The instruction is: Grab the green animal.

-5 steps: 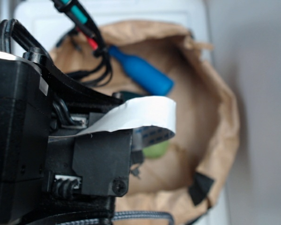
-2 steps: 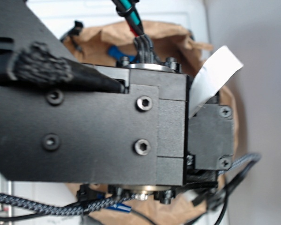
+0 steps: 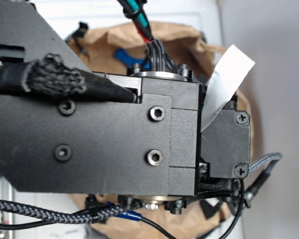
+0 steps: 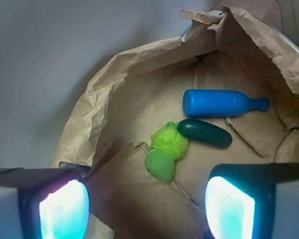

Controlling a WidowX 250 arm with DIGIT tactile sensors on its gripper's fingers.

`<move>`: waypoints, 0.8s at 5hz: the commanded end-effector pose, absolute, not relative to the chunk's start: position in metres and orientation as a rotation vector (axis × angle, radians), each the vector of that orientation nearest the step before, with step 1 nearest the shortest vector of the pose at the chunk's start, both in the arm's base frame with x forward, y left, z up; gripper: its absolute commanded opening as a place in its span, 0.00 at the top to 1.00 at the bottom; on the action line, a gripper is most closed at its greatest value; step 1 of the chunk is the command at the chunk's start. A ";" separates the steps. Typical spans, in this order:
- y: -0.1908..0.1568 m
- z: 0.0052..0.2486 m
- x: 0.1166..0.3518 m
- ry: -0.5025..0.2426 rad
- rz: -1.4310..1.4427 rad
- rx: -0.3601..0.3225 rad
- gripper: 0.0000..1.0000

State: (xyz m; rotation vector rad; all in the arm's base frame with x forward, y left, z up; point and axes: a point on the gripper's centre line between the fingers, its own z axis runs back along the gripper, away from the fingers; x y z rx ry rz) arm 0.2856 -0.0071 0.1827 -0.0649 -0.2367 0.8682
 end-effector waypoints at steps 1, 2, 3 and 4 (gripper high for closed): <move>0.002 0.194 0.285 -0.272 0.881 -0.077 0.00; 0.015 0.170 0.283 -0.285 1.006 -0.110 0.00; 0.024 0.153 0.283 -0.247 1.031 -0.153 0.00; 0.033 0.129 0.289 -0.171 1.060 -0.118 0.00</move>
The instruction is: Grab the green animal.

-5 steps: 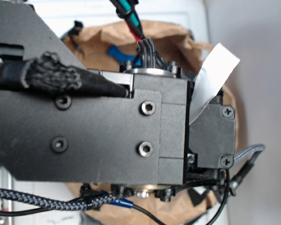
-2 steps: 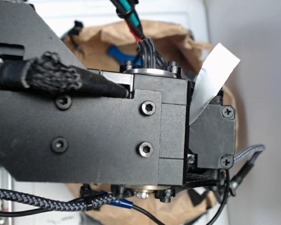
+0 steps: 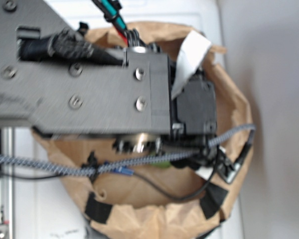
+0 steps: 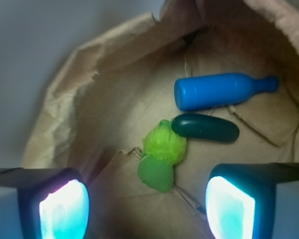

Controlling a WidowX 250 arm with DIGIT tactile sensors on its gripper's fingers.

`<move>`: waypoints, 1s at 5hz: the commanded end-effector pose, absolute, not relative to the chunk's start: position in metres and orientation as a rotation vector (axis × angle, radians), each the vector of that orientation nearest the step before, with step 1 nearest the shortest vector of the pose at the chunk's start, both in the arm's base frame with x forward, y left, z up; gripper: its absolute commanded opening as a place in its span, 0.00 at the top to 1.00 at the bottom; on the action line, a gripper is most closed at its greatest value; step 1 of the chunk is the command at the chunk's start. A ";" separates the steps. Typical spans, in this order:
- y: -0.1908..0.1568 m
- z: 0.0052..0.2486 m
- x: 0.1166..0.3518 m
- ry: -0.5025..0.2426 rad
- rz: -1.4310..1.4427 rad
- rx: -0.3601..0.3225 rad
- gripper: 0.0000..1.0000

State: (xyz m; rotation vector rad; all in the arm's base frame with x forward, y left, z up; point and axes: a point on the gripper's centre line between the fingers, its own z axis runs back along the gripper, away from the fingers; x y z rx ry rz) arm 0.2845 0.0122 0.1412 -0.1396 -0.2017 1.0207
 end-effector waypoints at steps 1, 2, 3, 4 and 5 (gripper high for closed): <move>0.039 0.107 0.296 -0.076 1.050 -0.076 0.00; 0.038 0.086 0.301 -0.063 1.035 -0.063 0.00; 0.028 0.077 0.302 -0.094 1.027 -0.063 0.00; 0.011 0.067 0.302 -0.137 1.016 -0.067 0.00; 0.000 0.059 0.293 -0.129 0.986 -0.082 0.00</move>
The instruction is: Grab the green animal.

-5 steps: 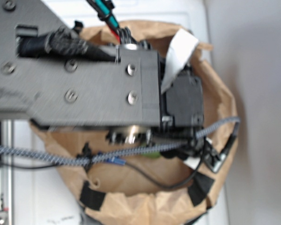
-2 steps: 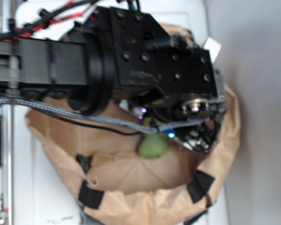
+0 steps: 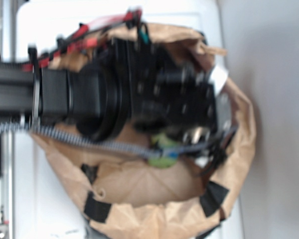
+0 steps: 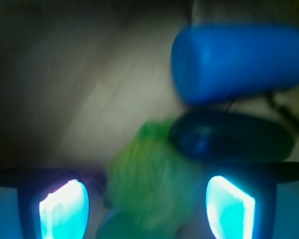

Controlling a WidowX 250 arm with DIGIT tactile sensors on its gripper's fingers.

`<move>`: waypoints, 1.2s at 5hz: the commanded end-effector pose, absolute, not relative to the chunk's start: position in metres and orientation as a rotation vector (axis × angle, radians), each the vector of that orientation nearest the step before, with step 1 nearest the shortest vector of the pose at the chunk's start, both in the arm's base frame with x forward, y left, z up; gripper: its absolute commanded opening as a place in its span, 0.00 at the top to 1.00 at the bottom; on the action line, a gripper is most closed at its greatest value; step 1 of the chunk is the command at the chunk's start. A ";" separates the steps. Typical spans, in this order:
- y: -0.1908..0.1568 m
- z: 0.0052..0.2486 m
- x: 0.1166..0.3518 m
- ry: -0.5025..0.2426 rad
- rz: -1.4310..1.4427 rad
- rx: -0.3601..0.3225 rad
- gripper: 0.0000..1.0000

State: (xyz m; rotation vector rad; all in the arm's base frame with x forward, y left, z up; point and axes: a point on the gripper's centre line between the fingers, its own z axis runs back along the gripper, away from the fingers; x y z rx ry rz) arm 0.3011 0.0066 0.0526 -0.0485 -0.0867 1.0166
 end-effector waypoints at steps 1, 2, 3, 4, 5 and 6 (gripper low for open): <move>-0.008 0.052 0.285 -0.153 0.972 -0.086 0.00; -0.009 0.039 0.291 -0.159 0.992 -0.067 1.00; 0.000 0.037 0.263 -0.179 0.981 -0.071 1.00; 0.009 0.050 0.213 -0.172 0.957 -0.093 1.00; 0.007 0.088 0.163 -0.140 0.971 -0.155 1.00; 0.015 0.135 0.135 -0.123 0.997 -0.215 1.00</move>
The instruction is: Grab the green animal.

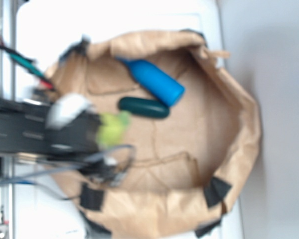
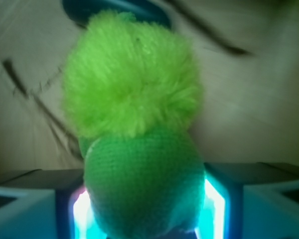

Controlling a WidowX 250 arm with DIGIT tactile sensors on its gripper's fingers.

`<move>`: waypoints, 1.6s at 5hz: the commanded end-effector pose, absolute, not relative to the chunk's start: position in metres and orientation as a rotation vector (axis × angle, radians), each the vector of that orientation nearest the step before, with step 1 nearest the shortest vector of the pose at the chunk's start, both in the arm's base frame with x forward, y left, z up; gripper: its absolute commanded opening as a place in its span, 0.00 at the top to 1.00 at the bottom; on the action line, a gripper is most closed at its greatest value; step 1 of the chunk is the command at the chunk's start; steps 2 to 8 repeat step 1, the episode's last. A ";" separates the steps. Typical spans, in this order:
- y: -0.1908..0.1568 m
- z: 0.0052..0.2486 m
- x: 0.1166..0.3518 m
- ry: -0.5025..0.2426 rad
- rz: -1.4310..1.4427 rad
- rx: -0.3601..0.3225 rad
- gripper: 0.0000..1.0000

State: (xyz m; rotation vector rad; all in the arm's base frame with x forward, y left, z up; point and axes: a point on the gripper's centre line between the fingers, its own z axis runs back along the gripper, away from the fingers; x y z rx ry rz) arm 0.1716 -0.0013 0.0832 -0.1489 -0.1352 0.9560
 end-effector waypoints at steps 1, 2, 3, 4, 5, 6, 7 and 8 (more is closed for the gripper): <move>0.023 0.157 0.108 -0.129 0.995 -0.221 1.00; 0.023 0.157 0.108 -0.129 0.995 -0.221 1.00; 0.023 0.157 0.108 -0.129 0.995 -0.221 1.00; 0.023 0.157 0.108 -0.129 0.995 -0.221 1.00; 0.023 0.157 0.108 -0.129 0.995 -0.221 1.00; 0.023 0.157 0.108 -0.129 0.995 -0.221 1.00; 0.023 0.157 0.108 -0.129 0.995 -0.221 1.00; 0.023 0.157 0.108 -0.129 0.995 -0.221 1.00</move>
